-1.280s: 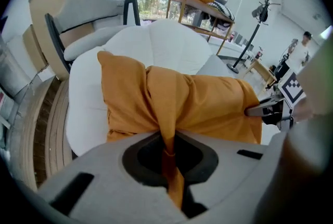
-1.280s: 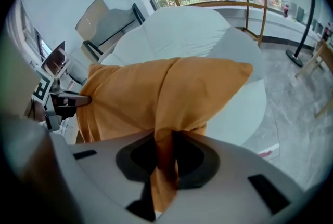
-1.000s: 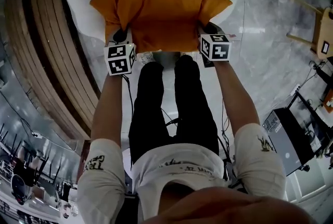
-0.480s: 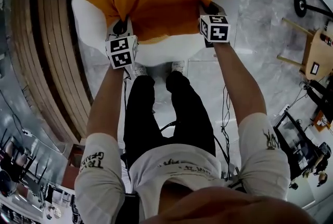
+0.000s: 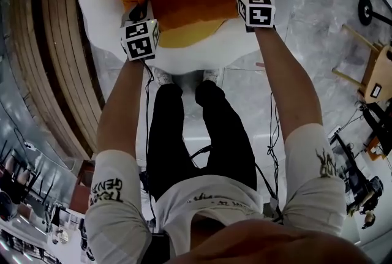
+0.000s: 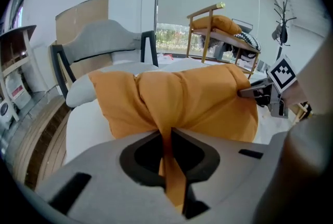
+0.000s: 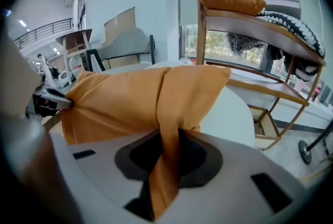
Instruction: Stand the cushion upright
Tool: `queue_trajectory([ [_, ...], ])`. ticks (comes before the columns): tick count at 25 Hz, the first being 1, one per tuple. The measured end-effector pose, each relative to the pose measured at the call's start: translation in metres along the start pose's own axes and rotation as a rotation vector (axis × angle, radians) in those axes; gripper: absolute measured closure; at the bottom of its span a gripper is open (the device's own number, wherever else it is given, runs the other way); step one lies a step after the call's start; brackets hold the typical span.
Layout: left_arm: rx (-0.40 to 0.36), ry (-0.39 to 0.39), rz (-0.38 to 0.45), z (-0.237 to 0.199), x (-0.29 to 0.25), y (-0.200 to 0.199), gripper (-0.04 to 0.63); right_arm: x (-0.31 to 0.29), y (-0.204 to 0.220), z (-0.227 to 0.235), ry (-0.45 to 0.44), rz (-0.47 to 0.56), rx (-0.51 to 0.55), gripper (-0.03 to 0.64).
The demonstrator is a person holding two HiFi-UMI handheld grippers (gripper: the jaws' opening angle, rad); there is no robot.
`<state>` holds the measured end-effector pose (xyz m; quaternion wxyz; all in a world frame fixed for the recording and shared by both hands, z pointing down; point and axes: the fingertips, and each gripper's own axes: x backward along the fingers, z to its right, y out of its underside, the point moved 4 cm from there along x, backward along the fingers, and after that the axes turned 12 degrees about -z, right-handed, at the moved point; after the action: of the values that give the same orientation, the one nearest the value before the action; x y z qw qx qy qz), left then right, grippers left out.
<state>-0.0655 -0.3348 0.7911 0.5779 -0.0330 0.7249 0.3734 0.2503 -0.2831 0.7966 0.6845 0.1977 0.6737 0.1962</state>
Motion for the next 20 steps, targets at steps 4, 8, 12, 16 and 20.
queue_trajectory([
  [4, 0.078, 0.01, 0.032, -0.011, -0.012, -0.002, 0.557, -0.013, -0.005, 0.002, -0.013, 0.02, 0.015, 0.512],
  [8, 0.084, -0.032, 0.027, -0.019, -0.016, -0.003, 0.482, -0.015, -0.003, 0.014, -0.06, 0.042, -0.087, 0.4],
  [12, 0.028, -0.032, 0.007, -0.024, -0.014, -0.001, 0.283, -0.003, -0.002, 0.024, -0.059, 0.029, -0.138, 0.314],
  [16, -0.01, -0.03, 0.043, -0.019, 0.012, -0.004, 0.268, 0.037, -0.004, 0.028, 0.031, 0.068, -0.123, 0.301],
  [20, 0.009, -0.037, 0.069, -0.005, 0.061, -0.01, 0.447, 0.096, -0.008, 0.002, 0.039, 0.122, -0.128, 0.498],
])
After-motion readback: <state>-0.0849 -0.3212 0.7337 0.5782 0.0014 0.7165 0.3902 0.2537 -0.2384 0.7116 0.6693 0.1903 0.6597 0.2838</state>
